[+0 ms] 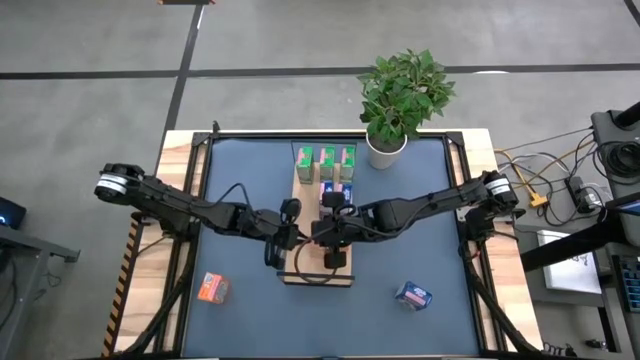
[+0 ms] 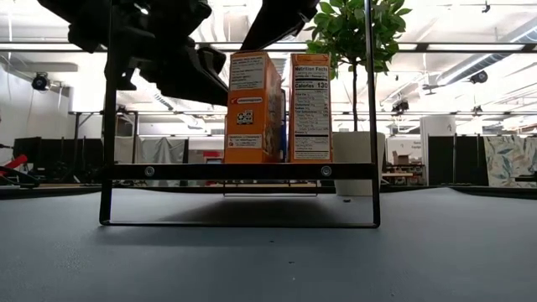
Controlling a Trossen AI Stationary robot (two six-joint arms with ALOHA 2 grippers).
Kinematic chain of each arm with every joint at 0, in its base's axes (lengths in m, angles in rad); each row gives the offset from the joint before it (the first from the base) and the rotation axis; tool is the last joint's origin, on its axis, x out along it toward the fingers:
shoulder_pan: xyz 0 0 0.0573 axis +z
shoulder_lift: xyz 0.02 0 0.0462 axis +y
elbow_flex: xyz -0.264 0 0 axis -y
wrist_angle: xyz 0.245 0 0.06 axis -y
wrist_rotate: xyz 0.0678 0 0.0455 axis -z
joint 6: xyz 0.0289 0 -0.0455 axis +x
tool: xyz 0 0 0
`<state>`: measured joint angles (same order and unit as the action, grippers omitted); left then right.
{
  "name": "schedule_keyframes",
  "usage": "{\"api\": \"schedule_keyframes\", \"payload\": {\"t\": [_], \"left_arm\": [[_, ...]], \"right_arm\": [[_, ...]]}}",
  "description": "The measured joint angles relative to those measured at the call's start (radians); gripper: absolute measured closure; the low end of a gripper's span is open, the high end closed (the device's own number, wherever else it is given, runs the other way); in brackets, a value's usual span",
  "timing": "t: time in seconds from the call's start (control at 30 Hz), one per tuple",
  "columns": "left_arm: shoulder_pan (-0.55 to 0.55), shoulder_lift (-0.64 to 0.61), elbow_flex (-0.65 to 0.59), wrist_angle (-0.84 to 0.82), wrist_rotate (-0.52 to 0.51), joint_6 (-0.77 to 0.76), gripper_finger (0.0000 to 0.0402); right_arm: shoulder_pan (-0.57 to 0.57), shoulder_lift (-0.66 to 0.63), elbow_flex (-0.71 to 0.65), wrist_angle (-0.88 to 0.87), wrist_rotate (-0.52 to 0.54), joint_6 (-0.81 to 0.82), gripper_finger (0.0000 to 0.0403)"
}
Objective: Stack cereal on shelf
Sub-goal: Put the right orange cereal box on the shelf aligned with the other orange cereal box, then put the orange cereal box on the shelf aligned with the other orange cereal box
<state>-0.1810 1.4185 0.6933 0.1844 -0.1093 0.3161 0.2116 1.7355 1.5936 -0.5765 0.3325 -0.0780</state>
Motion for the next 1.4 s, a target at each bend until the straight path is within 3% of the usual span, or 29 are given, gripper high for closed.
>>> {"api": "schedule_keyframes", "payload": {"t": [0.47, 0.73, 0.83, 0.9, 1.0, 1.17, 1.4], "left_arm": [[-0.006, 0.000, 0.000, 0.024, 0.049, -0.004, 0.0402], [-0.006, -0.003, 0.000, -0.009, -0.010, -0.004, 0.0402], [-0.006, -0.020, 0.000, -0.032, -0.017, -0.009, 0.0402], [-0.008, -0.046, 0.000, -0.070, -0.019, -0.023, 0.0402], [-0.008, -0.096, 0.025, -0.184, -0.020, -0.077, 0.0402], [-0.009, -0.146, 0.150, -0.446, -0.020, -0.203, 0.0402], [-0.018, -0.117, 0.353, -0.900, 0.077, -0.444, 0.0402]], "right_arm": [[0.016, 0.000, -0.001, 0.003, 0.000, 0.014, 0.0392], [0.036, -0.001, -0.001, -0.004, 0.001, 0.015, 0.0392], [0.055, -0.013, -0.001, -0.032, 0.048, 0.014, 0.0392], [0.073, -0.026, -0.001, -0.059, 0.149, 0.004, 0.0392], [0.091, -0.055, -0.005, -0.083, 0.233, -0.013, 0.0392], [0.108, -0.117, -0.069, -0.053, 0.237, -0.037, 0.0392], [0.111, -0.225, -0.311, 0.205, 0.237, -0.093, 0.0392]]}}
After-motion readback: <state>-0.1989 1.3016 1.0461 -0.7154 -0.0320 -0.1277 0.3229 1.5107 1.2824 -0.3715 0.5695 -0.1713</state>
